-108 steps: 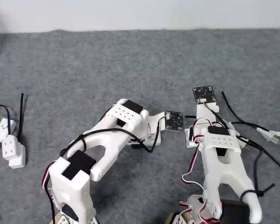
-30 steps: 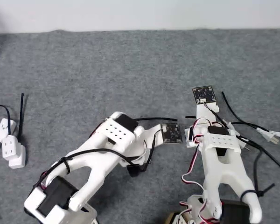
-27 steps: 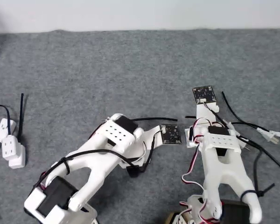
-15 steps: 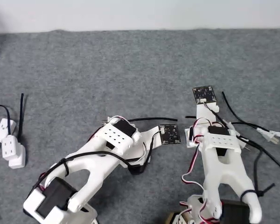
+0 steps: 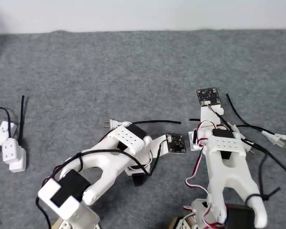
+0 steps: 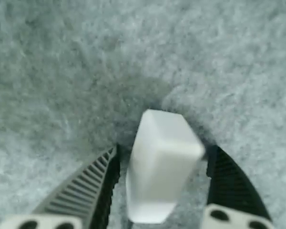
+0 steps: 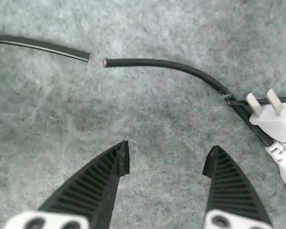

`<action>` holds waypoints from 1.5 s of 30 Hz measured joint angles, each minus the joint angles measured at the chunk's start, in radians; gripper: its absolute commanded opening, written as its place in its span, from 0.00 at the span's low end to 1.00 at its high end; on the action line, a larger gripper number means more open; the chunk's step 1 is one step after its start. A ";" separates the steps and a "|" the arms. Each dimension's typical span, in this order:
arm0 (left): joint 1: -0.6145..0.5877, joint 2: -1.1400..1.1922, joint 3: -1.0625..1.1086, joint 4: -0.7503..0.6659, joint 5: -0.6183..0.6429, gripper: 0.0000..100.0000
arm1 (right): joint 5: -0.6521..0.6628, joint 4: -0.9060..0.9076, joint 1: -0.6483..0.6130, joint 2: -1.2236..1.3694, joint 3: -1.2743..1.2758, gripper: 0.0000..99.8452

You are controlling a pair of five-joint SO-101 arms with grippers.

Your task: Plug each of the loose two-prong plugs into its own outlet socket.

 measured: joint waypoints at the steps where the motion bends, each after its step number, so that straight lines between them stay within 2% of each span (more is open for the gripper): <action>1: 0.000 0.000 0.000 0.000 0.000 0.28 | 0.000 0.000 0.000 0.000 0.000 0.25; 7: -0.012 0.002 -0.021 0.008 0.000 0.28 | 0.028 0.000 0.000 0.000 0.000 0.25; 11: -0.081 0.003 -0.100 0.020 0.000 0.28 | 0.037 0.000 0.000 0.000 0.000 0.25; 18: -0.124 0.006 -0.261 0.138 0.000 0.28 | 0.037 0.000 0.000 0.000 0.000 0.25; 23: -0.124 0.009 -0.293 0.175 -0.005 0.28 | 0.037 0.000 0.000 0.000 0.000 0.25; 26: -0.130 0.009 -0.336 0.245 -0.008 0.28 | 0.037 0.000 0.000 0.000 0.000 0.25; 30: -0.207 -0.021 -0.443 0.356 -0.009 0.28 | 0.037 0.000 0.000 0.000 0.000 0.25; 34: -0.338 -0.140 -0.506 0.400 -0.021 0.28 | 0.037 0.000 0.000 0.000 0.000 0.25; 37: -0.453 -0.196 -0.489 0.351 -0.072 0.28 | 0.037 0.000 0.000 0.000 0.000 0.25; 40: -0.560 -0.203 -0.410 0.242 -0.120 0.28 | 0.037 0.000 0.000 0.000 0.000 0.25; 45: -0.618 -0.201 -0.256 0.037 -0.180 0.28 | 0.037 0.000 0.000 0.000 0.000 0.25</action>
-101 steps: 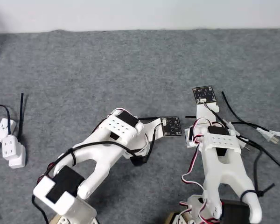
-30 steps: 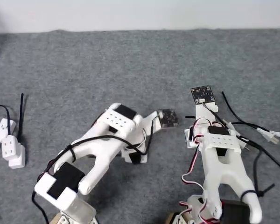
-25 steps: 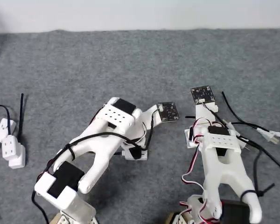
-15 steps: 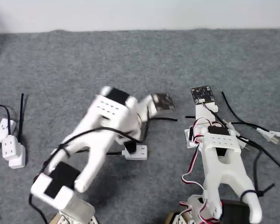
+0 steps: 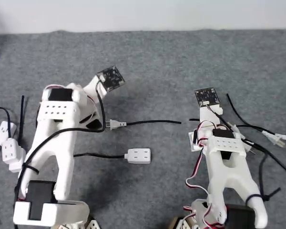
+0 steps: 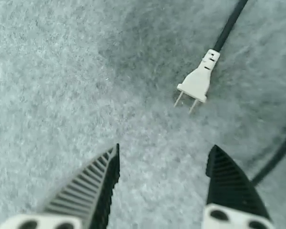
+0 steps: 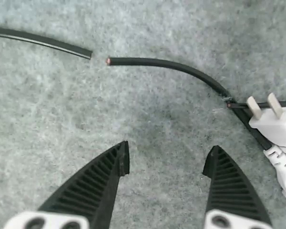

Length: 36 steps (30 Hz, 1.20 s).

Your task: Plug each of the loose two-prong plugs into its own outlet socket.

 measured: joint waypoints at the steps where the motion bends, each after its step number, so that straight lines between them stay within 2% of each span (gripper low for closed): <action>1: 0.000 0.003 0.021 -0.029 -0.015 0.28 | 0.000 0.000 0.000 0.000 0.000 0.25; 7: 0.015 0.068 0.117 -0.203 -0.060 0.28 | 0.000 0.000 0.000 0.000 0.000 0.25; 14: 0.061 0.184 0.130 -0.334 -0.074 0.28 | 0.000 0.000 0.000 0.000 0.000 0.25; 23: 0.098 0.279 0.130 -0.443 -0.078 0.28 | 0.000 0.000 0.000 0.000 0.000 0.25; 32: 0.112 0.336 0.074 -0.450 -0.087 0.28 | 0.000 0.000 -0.002 0.000 0.000 0.25; 36: 0.120 0.397 -0.031 -0.348 -0.144 0.26 | 0.000 0.000 -0.002 0.000 0.000 0.25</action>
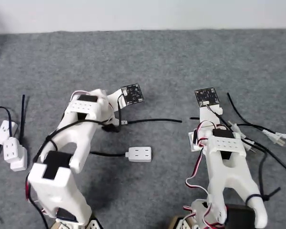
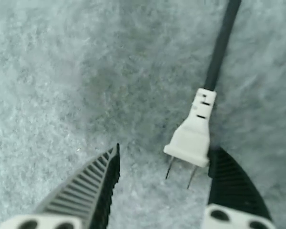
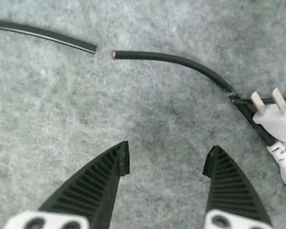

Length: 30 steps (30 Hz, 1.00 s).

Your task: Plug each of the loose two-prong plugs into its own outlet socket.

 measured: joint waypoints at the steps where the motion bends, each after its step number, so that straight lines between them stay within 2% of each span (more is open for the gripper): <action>1: 0.003 0.014 -0.026 0.026 -0.014 0.23 | 0.000 0.000 0.000 0.000 0.000 0.25; 6: 0.032 0.048 -0.077 0.086 -0.075 0.07 | 0.000 0.000 0.000 0.000 0.000 0.25; 12: 0.083 0.063 -0.075 0.104 -0.083 0.04 | 0.000 0.000 0.000 0.000 0.000 0.25; 18: 0.094 0.052 -0.141 0.242 -0.080 0.04 | 0.000 0.000 0.000 0.000 0.000 0.25; 24: 0.144 -0.094 -0.183 0.373 -0.080 0.04 | 0.000 0.000 0.000 0.000 0.000 0.25; 30: 0.256 -0.252 -0.183 0.517 -0.035 0.04 | 0.000 0.000 0.000 0.000 0.000 0.25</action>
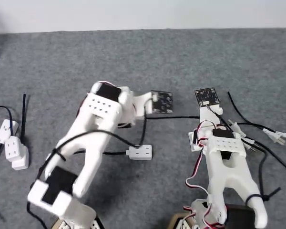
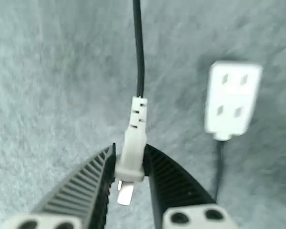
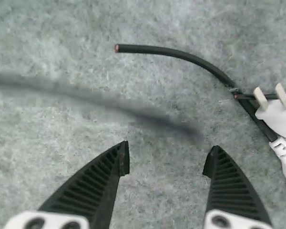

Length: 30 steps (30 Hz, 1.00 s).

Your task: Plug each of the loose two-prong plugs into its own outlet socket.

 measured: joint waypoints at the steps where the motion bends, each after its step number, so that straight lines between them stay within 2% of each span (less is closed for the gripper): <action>1: 0.023 -0.020 0.000 0.014 0.015 0.04 | 0.000 0.000 0.000 0.000 0.000 0.25; 9: 0.290 -0.084 0.006 0.032 0.242 0.04 | 0.002 0.000 0.110 -0.020 0.000 0.25; 14: 0.387 -0.071 0.087 -0.110 0.390 0.04 | 0.003 0.003 0.180 -0.064 0.000 0.25; 16: 0.408 -0.040 0.124 -0.167 0.419 0.04 | 0.003 0.003 0.192 -0.069 0.011 0.25; 19: 0.419 0.005 0.147 -0.224 0.427 0.11 | 0.003 0.003 0.218 -0.069 0.021 0.25; 24: 0.433 0.092 0.144 -0.238 0.460 0.22 | 0.003 0.003 0.361 -0.077 0.017 0.25; 30: 0.427 0.143 0.170 -0.253 0.483 0.22 | 0.003 -0.048 0.517 -0.084 0.018 0.25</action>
